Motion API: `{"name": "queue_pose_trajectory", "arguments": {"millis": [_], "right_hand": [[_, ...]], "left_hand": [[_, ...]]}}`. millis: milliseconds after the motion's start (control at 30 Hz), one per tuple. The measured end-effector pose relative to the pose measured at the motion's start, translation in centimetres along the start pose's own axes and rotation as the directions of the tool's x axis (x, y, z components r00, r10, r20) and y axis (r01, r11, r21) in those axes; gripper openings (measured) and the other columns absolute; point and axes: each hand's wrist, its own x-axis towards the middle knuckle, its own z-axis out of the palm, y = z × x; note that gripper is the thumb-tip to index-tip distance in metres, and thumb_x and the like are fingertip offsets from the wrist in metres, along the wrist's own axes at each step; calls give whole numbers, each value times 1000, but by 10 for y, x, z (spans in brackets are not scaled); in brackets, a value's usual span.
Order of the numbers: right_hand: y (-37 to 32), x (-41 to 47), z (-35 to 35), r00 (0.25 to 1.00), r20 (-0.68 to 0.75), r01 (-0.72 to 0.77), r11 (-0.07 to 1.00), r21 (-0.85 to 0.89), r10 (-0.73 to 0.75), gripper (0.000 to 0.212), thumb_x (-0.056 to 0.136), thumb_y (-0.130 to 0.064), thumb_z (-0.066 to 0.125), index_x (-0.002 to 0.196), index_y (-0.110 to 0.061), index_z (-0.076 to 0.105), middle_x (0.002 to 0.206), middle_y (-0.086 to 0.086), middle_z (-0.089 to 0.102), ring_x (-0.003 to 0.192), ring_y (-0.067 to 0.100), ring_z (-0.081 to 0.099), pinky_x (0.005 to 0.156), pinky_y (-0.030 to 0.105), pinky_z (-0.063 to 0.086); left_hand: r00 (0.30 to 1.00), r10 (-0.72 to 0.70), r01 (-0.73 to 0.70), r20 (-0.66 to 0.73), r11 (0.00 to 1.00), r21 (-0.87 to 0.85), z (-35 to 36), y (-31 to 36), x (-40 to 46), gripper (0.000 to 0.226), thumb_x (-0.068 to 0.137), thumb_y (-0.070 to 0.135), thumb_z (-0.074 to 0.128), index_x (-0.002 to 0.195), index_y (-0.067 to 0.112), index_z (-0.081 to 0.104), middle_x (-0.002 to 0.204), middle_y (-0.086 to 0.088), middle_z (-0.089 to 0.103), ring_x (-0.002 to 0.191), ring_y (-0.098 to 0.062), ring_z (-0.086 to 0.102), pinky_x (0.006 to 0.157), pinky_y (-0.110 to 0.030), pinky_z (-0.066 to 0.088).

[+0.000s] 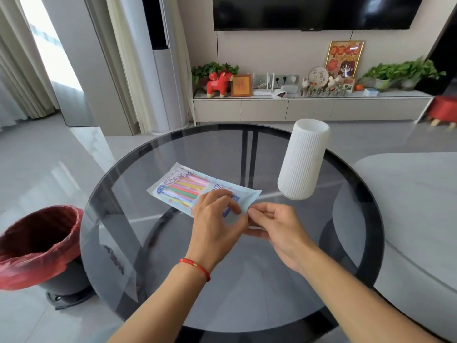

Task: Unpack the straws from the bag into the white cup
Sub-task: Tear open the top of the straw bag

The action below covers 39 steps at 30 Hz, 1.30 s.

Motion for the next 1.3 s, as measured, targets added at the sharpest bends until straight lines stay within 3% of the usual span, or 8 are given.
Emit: {"name": "queue_pose_trajectory", "arguments": {"millis": [233,433,533,733,833,967,1167,1300], "right_hand": [[7,15,14,1000,-3,-6,1000,-11,6,12,99,-3,69,101,7,74,97,20,82,86,25,80,85,39,66],[15,21,21,1000,1,0,1000,-24,0,10,101,-3,67,99,3,75,95,16,83,85,22,80,82,37,66],[18,21,22,1000,0,8,998,-65,-8,12,101,-4,67,96,0,77,92,11,84,83,20,80,77,32,65],[25,24,27,996,-44,70,980,-187,-80,14,97,-1,63,87,3,72,84,13,81,75,19,77,73,28,64],[25,24,30,994,-72,65,982,-177,-79,14,96,-3,63,87,3,72,81,13,80,72,18,77,69,31,64],[23,22,31,1000,-13,-5,996,-91,4,18,96,-9,63,93,-7,81,83,6,81,76,18,78,72,36,65],[20,22,28,1000,17,-14,993,-119,16,15,97,-4,65,96,6,76,85,9,81,78,17,78,74,34,64],[13,21,31,999,-31,26,972,-235,-35,40,74,-25,72,83,11,58,71,5,69,68,18,63,73,41,53]], "left_hand": [[995,-101,102,25,995,-21,-14,-6,4,7,76,24,79,75,25,73,114,12,63,117,-10,54,104,-41,42],[998,-60,59,18,997,42,-17,-13,7,4,75,22,77,75,19,74,114,8,68,114,-7,56,102,-29,43],[999,1,-7,46,992,125,-15,-15,6,6,77,14,73,72,11,72,110,2,71,110,-15,59,91,-15,41],[979,179,-200,93,916,346,-8,-13,5,7,78,-2,68,74,1,64,95,-14,68,90,-34,63,74,-32,47],[972,209,-236,110,895,378,-5,-12,4,3,81,-4,64,82,-2,62,95,-18,62,87,-38,60,67,-50,54],[970,213,-241,121,914,326,-3,-14,3,9,81,-7,60,79,1,60,95,-16,59,85,-34,59,69,-48,54],[976,205,-218,75,931,292,-3,-11,3,14,76,-14,61,76,-1,56,91,-18,54,78,-34,56,62,-47,52],[974,207,-224,88,928,299,-1,-5,-1,14,75,-14,63,78,-3,56,91,-19,54,79,-34,54,62,-50,51]]}}
